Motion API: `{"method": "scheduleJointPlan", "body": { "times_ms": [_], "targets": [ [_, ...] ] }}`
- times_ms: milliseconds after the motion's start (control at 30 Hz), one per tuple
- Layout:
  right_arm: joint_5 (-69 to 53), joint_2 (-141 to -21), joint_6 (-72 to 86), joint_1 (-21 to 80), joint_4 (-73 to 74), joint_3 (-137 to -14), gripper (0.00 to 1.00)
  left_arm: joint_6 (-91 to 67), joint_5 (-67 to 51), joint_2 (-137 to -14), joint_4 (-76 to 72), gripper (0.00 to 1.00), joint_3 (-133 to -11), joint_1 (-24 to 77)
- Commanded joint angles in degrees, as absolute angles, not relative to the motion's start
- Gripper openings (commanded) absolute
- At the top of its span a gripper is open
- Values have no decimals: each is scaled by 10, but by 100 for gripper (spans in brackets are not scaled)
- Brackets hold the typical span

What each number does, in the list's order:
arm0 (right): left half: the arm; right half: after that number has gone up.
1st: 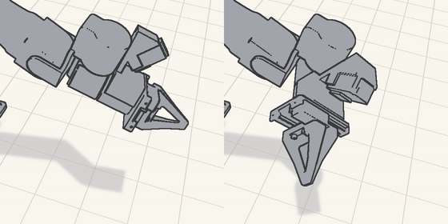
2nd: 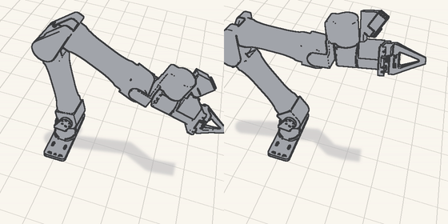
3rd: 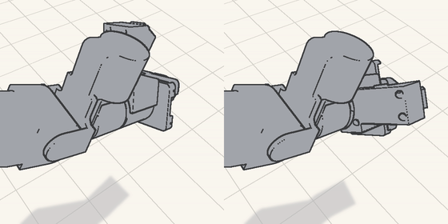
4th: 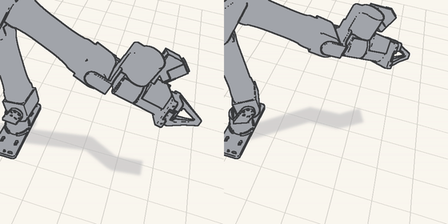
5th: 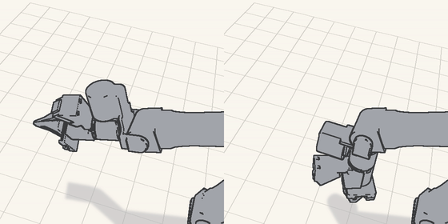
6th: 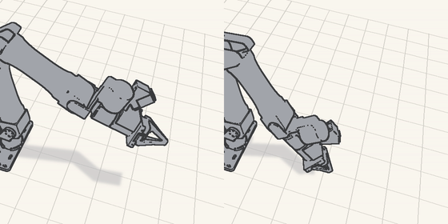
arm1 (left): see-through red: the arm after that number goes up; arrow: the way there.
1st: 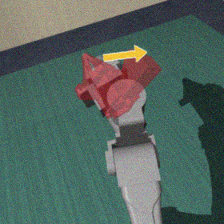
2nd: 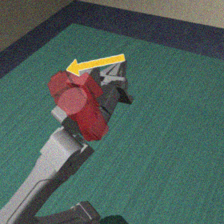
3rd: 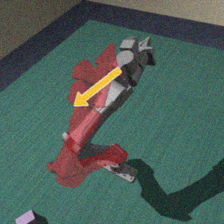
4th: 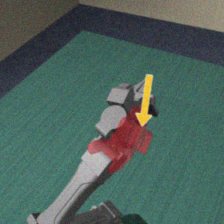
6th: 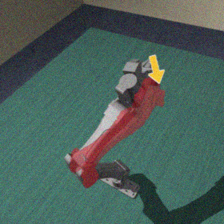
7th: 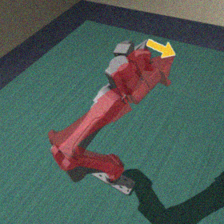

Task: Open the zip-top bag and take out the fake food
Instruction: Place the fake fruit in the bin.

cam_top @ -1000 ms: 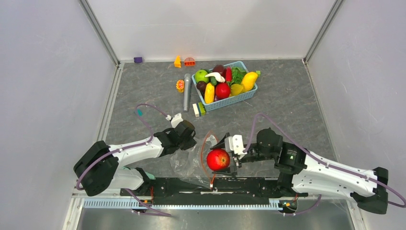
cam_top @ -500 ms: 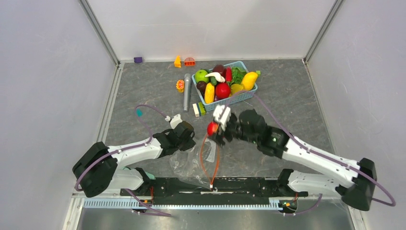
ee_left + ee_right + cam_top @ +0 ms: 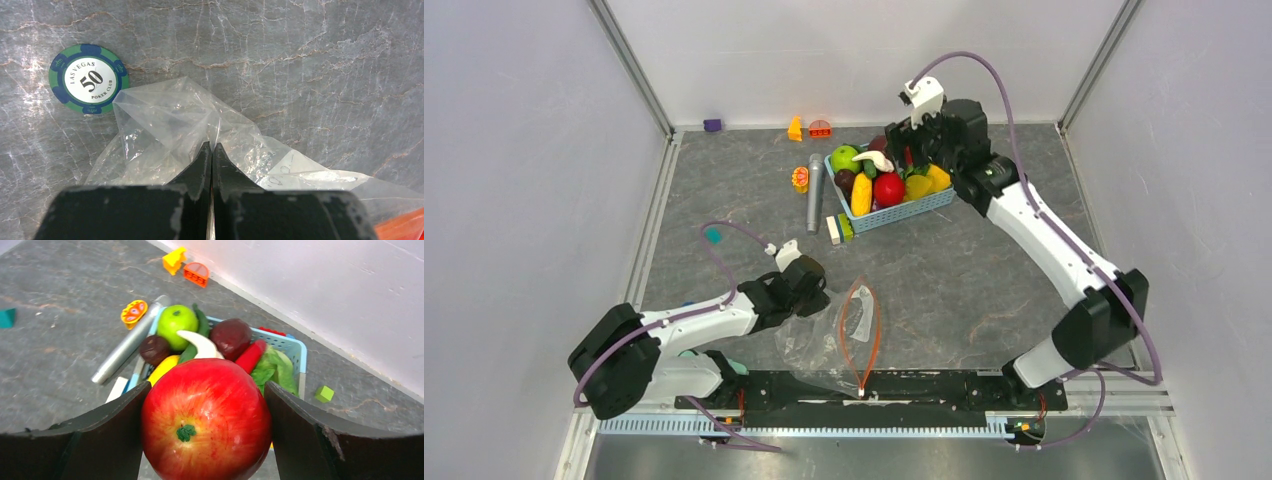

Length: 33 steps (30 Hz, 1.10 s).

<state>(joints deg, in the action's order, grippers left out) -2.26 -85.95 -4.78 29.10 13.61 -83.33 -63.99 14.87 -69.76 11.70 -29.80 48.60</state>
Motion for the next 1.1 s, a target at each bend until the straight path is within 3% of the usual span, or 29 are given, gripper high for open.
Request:
{"method": "scheduleJointPlan", "body": {
  "times_ms": [0, 433, 1067],
  "targets": [
    [-4, -927, -41, 276, 172, -904, 57, -653, 151, -690, 105, 2, -294, 483],
    [87, -1081, -86, 259, 211, -1009, 57, -649, 136, -694, 92, 2, -291, 483],
    [85, -1116, -94, 259, 192, -976, 65, -641, 131, -695, 99, 2, -299, 483]
  ]
}}
